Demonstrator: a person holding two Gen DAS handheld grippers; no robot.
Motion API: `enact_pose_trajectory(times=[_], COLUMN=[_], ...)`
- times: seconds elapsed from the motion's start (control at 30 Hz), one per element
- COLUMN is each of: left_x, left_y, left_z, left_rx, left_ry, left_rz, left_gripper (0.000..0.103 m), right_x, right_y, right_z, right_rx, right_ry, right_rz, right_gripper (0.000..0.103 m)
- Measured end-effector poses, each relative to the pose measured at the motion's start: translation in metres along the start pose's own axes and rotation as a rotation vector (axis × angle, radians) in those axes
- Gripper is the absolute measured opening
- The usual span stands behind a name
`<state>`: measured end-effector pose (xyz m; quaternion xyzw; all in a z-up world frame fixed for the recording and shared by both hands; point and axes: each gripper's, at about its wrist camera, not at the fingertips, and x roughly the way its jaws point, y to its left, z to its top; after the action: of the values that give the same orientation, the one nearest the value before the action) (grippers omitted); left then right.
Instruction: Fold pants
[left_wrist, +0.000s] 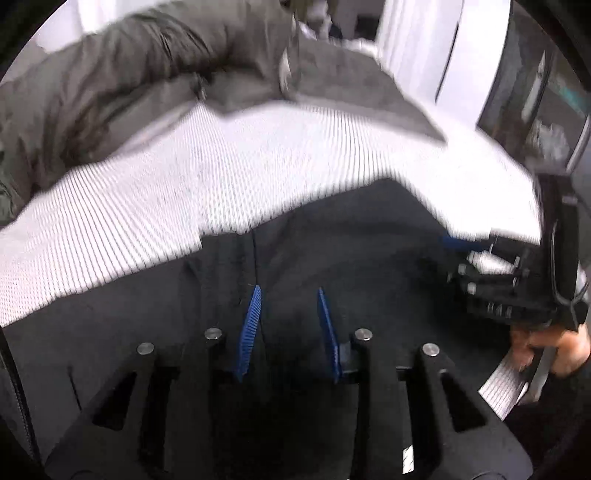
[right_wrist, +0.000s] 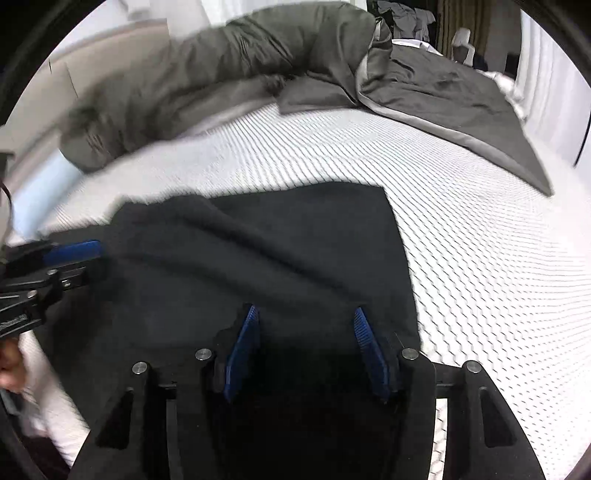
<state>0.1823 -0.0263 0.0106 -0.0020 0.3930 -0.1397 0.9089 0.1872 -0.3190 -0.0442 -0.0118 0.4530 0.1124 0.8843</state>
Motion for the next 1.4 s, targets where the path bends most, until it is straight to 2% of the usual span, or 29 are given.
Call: enact_pose_trajectory(times=[0.1,0.2,0.27,0.33,0.37,0.4,0.43,0.5,0.53,0.63,0.67,0.7,0.73,0.77,0.8,0.87,0.9,0.93,1.0,1.03,1.13,1.23,1.3,1.4], left_x=[0.01,0.037,0.061,0.087,0.092,0.091,0.089,0.082,0.077,0.056,0.044,0.031,0.017,0.007,0.003,0.004,0.011,0.018,0.028,0.027,0.009,-0.01,-0.03,-0.034], left_y=[0.008,-0.003,-0.007,0.005,0.016,0.027,0.036,0.043,0.044,0.028,0.019,0.008,-0.004,-0.013,-0.022,-0.042,-0.05,-0.052,-0.049,-0.045,-0.021,0.002,0.001,-0.022], left_z=[0.017,0.025,0.024,0.018,0.016,0.015,0.018,0.019,0.019,0.018,0.016,0.013,0.008,0.001,-0.004,-0.022,-0.032,-0.041,-0.057,-0.063,-0.073,-0.076,-0.075,-0.074], left_rx=[-0.075,-0.03,0.006,-0.037,-0.087,-0.134,-0.167,-0.204,-0.213,-0.169,-0.135,-0.101,-0.07,-0.042,-0.015,0.1,0.153,0.176,0.197,0.211,0.185,0.108,0.091,0.135], left_ry=[-0.03,0.041,0.101,0.172,0.18,0.172,0.172,0.155,0.156,0.149,0.129,0.098,0.056,0.023,0.005,0.031,0.072,0.103,0.156,0.15,0.12,0.083,0.022,-0.013], left_rz=[-0.02,-0.03,-0.013,-0.001,-0.031,-0.044,-0.056,-0.083,-0.079,-0.027,-0.002,0.012,0.003,-0.009,-0.014,-0.011,0.002,0.022,0.069,0.081,0.108,0.143,0.17,0.112], left_gripper=[0.031,0.031,0.03,0.021,0.014,0.002,0.001,0.001,0.001,0.002,0.009,0.028,0.043,0.076,0.096,0.1,0.1,0.1,0.097,0.097,0.097,0.097,0.095,0.093], right_x=[-0.005,0.015,0.034,0.057,0.061,0.059,0.057,0.045,0.045,0.035,0.026,0.011,0.0,-0.014,-0.02,-0.026,-0.02,-0.011,0.004,0.003,-0.016,-0.03,-0.043,-0.061], right_y=[-0.007,0.006,0.024,0.024,0.021,0.015,0.01,-0.006,-0.014,-0.024,-0.022,-0.018,-0.014,-0.008,-0.001,0.015,0.022,0.025,0.029,0.028,0.003,-0.029,-0.037,-0.018], right_z=[0.015,0.042,0.04,0.034,0.031,0.032,0.035,0.035,0.035,0.026,0.024,0.021,0.018,0.013,0.008,-0.009,-0.018,-0.023,-0.035,-0.042,-0.045,-0.05,-0.053,-0.055], right_rx=[0.059,0.012,-0.045,-0.069,-0.064,-0.047,-0.038,-0.031,-0.015,0.011,0.0,-0.014,-0.034,-0.04,-0.047,-0.086,-0.113,-0.128,-0.195,-0.251,-0.229,-0.125,-0.062,-0.017], right_ry=[-0.037,-0.028,0.023,0.096,0.098,0.088,0.084,0.04,0.032,0.031,0.021,-0.005,-0.012,-0.04,-0.052,-0.04,0.005,0.046,0.103,0.089,0.052,0.035,0.002,-0.049], right_rz=[0.071,0.114,0.13,0.078,0.048,0.033,-0.006,-0.193,-0.235,-0.16,-0.159,-0.152,-0.122,-0.076,-0.037,0.108,0.184,0.19,0.078,0.004,-0.045,-0.059,-0.041,0.089], right_gripper=[0.056,0.055,0.054,0.05,0.048,0.048,0.049,0.051,0.051,0.051,0.051,0.052,0.053,0.059,0.07,0.079,0.079,0.079,0.078,0.078,0.08,0.081,0.081,0.081])
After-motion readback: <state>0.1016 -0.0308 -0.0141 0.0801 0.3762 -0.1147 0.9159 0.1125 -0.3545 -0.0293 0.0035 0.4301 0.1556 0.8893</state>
